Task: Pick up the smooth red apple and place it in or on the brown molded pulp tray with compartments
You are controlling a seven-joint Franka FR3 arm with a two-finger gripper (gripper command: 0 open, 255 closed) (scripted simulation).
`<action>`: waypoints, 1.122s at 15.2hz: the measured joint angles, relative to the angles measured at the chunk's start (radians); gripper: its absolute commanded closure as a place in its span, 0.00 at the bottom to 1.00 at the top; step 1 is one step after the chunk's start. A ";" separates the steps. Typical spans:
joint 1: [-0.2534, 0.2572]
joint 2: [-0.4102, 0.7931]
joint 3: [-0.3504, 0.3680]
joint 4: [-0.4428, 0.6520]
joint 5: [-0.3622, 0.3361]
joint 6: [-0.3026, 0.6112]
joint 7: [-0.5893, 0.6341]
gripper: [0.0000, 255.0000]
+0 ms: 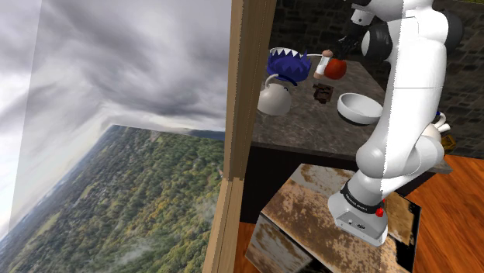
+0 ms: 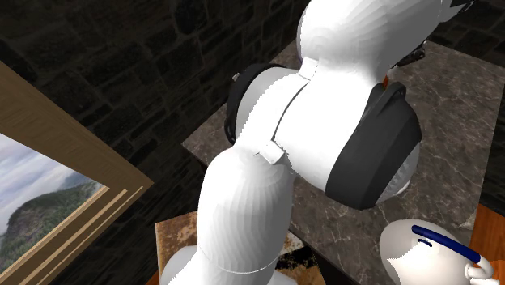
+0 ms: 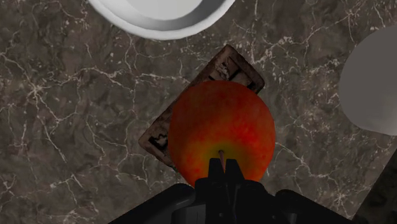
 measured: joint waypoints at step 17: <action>0.035 -0.001 0.007 -0.204 0.008 0.195 -0.031 1.00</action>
